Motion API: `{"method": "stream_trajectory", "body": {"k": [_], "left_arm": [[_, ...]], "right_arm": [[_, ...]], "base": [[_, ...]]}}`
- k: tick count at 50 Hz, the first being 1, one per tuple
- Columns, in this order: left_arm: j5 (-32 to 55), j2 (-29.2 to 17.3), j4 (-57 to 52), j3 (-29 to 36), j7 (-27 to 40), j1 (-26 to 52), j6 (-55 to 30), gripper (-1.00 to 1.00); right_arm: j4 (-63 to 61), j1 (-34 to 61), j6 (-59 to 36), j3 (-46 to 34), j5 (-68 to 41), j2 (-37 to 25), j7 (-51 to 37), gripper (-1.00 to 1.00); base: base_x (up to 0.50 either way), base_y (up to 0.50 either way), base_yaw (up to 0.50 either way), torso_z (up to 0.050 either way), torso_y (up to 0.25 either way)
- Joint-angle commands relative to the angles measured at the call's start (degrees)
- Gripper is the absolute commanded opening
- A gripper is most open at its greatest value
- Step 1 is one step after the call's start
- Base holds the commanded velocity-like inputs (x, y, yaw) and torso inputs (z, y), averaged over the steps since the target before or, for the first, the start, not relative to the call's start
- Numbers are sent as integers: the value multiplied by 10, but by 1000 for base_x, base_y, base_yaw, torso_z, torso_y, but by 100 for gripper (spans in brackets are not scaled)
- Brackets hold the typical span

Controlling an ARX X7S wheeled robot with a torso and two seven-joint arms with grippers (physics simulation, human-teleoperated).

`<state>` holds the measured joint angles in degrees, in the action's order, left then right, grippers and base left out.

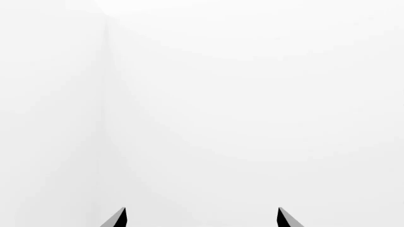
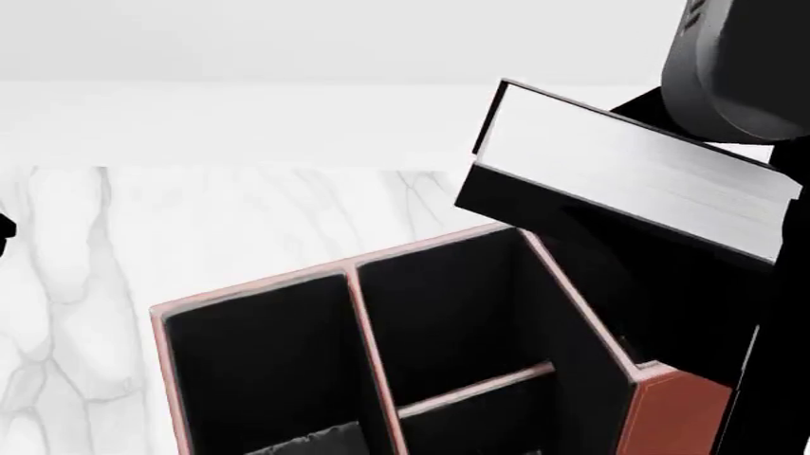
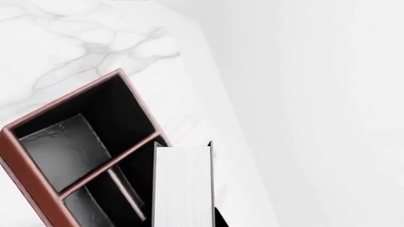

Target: Pick up the book and place it in the front compartment of the caddy.

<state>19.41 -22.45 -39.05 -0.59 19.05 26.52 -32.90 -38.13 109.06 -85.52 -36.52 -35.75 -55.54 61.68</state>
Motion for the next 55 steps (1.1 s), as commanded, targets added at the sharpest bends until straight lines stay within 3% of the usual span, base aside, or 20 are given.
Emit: {"method": "stream_trajectory", "body": {"k": [1, 5, 11, 16, 36, 45, 55], "left_arm": [[-11, 10, 2, -13, -12, 1, 2, 100], [-11, 10, 2, -12, -11, 1, 3, 100], [-15, 11, 11, -8, -11, -3, 12, 100], [-14, 10, 12, -9, -11, -5, 13, 100], [-13, 4, 10, -7, -7, -2, 10, 100], [-12, 2, 10, -6, -6, 3, 7, 100], [-10, 2, 10, -6, -4, 3, 7, 100]], "right_arm": [[4, 9, 18, 23, 44, 9, -4, -100], [4, 9, 19, 22, 43, 8, -6, -100], [95, 50, 208, -111, 112, 5, 110, -100], [164, 63, 285, -151, 140, 32, 159, -100], [376, 60, 498, -210, 177, 109, 246, -100], [483, 54, 578, -231, 145, 145, 275, -100], [605, 82, 677, -325, 50, 182, 277, -100]], "base": [[0, 0, 0, 0, 0], [0, 0, 0, 0, 0], [0, 0, 0, 0, 0], [0, 0, 0, 0, 2], [0, 0, 0, 0, 1], [0, 0, 0, 0, 1], [0, 0, 0, 0, 1]]}}
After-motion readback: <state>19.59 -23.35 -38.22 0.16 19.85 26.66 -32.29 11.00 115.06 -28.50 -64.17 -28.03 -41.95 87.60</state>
